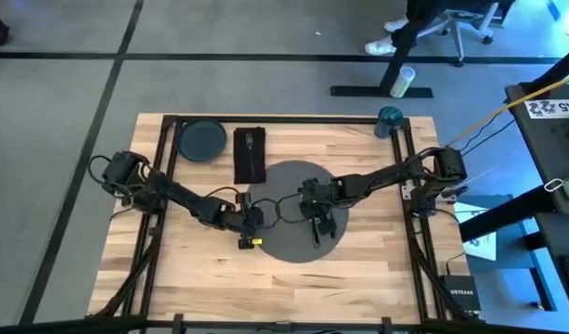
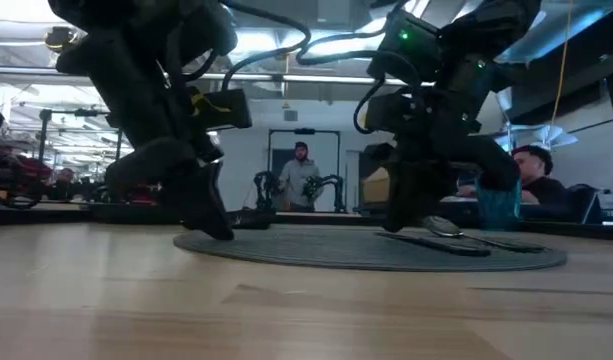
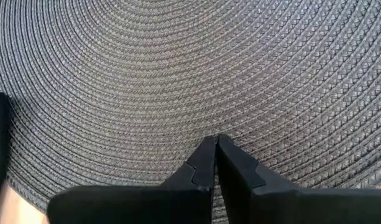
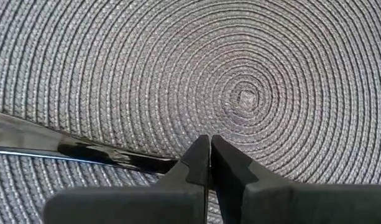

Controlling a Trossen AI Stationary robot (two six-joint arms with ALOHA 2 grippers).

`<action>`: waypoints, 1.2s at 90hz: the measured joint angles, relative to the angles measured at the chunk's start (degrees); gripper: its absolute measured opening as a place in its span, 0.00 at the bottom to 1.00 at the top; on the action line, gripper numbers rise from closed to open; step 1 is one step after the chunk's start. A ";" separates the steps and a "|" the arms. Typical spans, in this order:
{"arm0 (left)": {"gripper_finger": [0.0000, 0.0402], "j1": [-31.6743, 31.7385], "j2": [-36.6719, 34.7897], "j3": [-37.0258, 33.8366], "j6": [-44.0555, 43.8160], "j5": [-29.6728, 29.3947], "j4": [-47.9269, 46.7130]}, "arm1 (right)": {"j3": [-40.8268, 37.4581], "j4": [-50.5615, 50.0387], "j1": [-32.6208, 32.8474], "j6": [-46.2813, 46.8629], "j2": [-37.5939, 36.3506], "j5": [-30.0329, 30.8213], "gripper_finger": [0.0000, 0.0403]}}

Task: Set table place
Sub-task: Put the black table knife on the gray tablemat to the left of the black spoon

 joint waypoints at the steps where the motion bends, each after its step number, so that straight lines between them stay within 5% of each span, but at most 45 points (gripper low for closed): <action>1: 0.00 0.00 0.00 0.00 0.00 -0.06 -0.11 | 0.00 -0.11 0.00 0.00 -0.01 0.00 0.00; 108: 0.00 0.63 -2.38 -0.48 0.35 -0.80 -2.63 | 0.11 -0.75 -0.87 0.55 1.50 -0.97 0.00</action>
